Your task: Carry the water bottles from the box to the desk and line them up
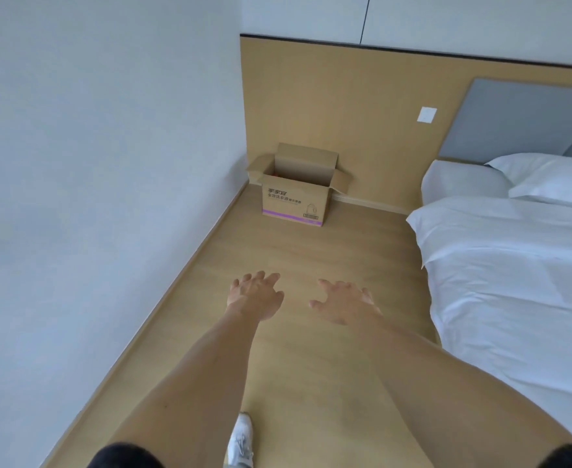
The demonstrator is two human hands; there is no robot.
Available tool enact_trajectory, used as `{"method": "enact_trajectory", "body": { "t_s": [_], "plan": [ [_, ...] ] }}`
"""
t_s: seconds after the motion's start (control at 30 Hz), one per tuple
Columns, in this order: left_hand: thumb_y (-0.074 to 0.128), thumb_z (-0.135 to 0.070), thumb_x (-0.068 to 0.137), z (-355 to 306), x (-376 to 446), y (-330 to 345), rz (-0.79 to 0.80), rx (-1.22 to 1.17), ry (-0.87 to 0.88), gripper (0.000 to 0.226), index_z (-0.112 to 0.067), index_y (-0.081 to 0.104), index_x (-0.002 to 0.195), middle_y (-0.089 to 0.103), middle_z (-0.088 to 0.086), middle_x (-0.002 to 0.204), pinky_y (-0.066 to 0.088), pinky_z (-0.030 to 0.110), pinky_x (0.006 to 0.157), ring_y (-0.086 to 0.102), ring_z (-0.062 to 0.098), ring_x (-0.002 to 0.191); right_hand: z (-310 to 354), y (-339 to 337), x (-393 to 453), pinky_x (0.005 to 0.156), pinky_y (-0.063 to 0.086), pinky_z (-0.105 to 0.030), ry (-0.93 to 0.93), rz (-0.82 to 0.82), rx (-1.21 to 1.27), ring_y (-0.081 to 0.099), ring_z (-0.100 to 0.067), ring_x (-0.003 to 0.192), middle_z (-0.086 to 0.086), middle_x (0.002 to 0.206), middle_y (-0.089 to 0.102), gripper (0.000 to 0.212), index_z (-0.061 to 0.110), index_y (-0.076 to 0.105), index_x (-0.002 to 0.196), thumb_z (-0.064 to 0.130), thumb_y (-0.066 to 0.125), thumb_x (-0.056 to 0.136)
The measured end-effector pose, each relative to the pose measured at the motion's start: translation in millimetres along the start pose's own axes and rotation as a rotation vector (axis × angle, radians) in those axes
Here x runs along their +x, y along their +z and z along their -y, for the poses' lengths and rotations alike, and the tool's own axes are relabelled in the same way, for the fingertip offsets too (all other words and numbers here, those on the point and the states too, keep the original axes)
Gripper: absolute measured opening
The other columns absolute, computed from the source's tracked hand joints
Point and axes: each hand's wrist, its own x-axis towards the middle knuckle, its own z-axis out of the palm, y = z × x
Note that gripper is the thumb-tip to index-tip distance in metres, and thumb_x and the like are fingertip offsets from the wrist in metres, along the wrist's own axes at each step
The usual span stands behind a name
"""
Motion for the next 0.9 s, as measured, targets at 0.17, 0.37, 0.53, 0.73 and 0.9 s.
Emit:
{"method": "enact_trajectory", "body": {
  "t_s": [0.17, 0.37, 0.53, 0.73, 0.9],
  "plan": [
    [0.034, -0.045, 0.103, 35.4, 97.6, -49.9, 0.017, 0.028, 0.06, 0.052, -0.035, 0.031, 0.153, 0.041, 0.0, 0.152, 0.029, 0.043, 0.114, 0.036, 0.027, 0.14, 30.6, -46.8, 77.4, 0.116, 0.022, -0.05, 0.064, -0.01, 0.049, 0.029, -0.028, 0.147, -0.005, 0.159, 0.034, 0.071, 0.037, 0.02, 0.157, 0.067, 0.037, 0.095],
    [0.033, -0.045, 0.103, 55.2, 194.5, -87.6, 0.024, 0.085, 0.118, 0.051, -0.031, 0.034, 0.152, 0.041, 0.002, 0.152, 0.03, 0.045, 0.112, 0.038, 0.028, 0.139, 52.4, -90.3, 150.1, 0.12, 0.018, -0.05, 0.091, -0.035, 0.089, 0.024, -0.026, 0.149, -0.004, 0.162, 0.03, 0.071, 0.037, 0.017, 0.158, 0.066, 0.037, 0.096],
    [0.034, -0.044, 0.103, 53.7, 258.1, -93.4, 0.063, 0.072, 0.161, 0.053, -0.034, 0.029, 0.155, 0.038, 0.001, 0.156, 0.027, 0.045, 0.117, 0.034, 0.027, 0.143, 51.6, -115.7, 209.9, 0.12, 0.018, -0.05, 0.133, -0.041, 0.086, 0.024, -0.027, 0.149, -0.004, 0.161, 0.031, 0.07, 0.038, 0.017, 0.158, 0.066, 0.036, 0.096],
    [0.035, -0.043, 0.103, 50.4, 346.2, -113.0, 0.077, 0.074, 0.169, 0.052, -0.033, 0.033, 0.154, 0.04, 0.001, 0.154, 0.027, 0.045, 0.117, 0.035, 0.028, 0.142, 41.1, -138.5, 303.4, 0.121, 0.015, -0.051, 0.145, -0.01, 0.1, 0.023, -0.026, 0.15, -0.004, 0.163, 0.027, 0.071, 0.038, 0.014, 0.159, 0.066, 0.035, 0.097],
    [0.035, -0.042, 0.103, 46.4, 444.4, -144.9, 0.065, 0.09, 0.126, 0.052, -0.029, 0.034, 0.154, 0.04, 0.003, 0.154, 0.028, 0.046, 0.115, 0.036, 0.028, 0.141, 28.5, -173.6, 407.1, 0.121, 0.016, -0.052, 0.117, 0.001, 0.133, 0.024, -0.027, 0.15, -0.006, 0.163, 0.029, 0.074, 0.039, 0.014, 0.158, 0.069, 0.036, 0.095]
  ]
}}
